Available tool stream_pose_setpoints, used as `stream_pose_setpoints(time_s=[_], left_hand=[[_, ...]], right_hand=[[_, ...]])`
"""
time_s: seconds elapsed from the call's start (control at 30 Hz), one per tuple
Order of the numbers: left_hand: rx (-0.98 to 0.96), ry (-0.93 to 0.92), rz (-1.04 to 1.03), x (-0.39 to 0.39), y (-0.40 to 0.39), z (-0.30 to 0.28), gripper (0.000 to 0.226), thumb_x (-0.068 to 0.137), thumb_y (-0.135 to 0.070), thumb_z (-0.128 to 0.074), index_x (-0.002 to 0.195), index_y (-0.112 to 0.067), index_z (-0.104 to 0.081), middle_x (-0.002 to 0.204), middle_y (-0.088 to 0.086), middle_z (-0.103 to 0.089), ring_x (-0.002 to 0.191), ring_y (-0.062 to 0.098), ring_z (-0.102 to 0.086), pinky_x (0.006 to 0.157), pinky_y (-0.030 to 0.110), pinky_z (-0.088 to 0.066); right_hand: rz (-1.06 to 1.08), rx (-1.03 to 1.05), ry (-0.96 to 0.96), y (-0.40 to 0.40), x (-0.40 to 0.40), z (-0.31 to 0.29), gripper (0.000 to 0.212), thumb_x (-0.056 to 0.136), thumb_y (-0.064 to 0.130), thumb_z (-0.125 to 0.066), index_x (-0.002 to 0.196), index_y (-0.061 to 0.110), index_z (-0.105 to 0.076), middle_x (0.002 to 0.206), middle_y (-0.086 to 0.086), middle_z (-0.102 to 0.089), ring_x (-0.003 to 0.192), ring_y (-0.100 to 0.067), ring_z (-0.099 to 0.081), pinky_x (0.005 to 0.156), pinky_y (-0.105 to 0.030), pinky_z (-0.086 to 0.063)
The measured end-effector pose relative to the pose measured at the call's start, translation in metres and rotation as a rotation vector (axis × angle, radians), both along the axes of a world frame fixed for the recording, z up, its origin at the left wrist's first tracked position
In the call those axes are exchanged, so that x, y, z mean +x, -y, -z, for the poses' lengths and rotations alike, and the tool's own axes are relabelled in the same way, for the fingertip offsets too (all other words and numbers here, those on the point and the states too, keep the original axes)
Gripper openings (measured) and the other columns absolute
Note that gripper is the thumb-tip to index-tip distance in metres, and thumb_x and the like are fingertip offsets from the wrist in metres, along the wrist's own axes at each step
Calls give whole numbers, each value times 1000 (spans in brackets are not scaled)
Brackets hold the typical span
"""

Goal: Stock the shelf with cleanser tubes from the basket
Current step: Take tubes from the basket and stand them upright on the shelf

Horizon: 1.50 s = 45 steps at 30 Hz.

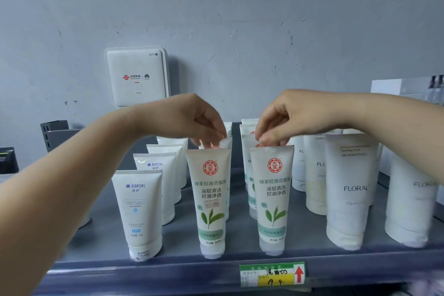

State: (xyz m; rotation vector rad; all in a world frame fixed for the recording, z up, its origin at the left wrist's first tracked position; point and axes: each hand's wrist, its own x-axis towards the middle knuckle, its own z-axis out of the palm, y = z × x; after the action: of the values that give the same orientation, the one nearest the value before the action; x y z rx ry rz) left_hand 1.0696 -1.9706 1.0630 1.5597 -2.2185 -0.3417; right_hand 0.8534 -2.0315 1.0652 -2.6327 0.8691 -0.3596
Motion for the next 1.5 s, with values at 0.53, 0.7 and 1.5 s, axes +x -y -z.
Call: stream_pose_setpoints(time_s=[0.53, 0.7, 1.5], left_hand=[[165, 388, -73, 6, 55, 7, 20, 85, -19, -65, 105, -16, -68, 81, -16, -68, 79, 11, -66, 70, 12, -48], [226, 306, -50, 12, 60, 9, 11, 85, -17, -67, 94, -23, -69, 67, -19, -70, 74, 11, -69, 66, 13, -48], [273, 324, -55, 10, 61, 5, 15, 87, -17, -63, 100, -22, -68, 80, -16, -71, 68, 0, -66, 63, 14, -52]], right_hand=[[120, -106, -422, 52, 35, 9, 9, 84, 6, -64, 92, 10, -68, 64, 16, -65, 79, -22, -69, 66, -20, -54], [67, -26, -395, 54, 28, 6, 11, 82, 5, -66, 88, 14, -69, 69, 14, -68, 82, -22, -70, 73, -23, -57], [73, 21, -310, 50, 24, -6, 15, 82, 14, -69, 96, 14, -70, 73, 12, -70, 72, -6, -65, 68, -17, -52]])
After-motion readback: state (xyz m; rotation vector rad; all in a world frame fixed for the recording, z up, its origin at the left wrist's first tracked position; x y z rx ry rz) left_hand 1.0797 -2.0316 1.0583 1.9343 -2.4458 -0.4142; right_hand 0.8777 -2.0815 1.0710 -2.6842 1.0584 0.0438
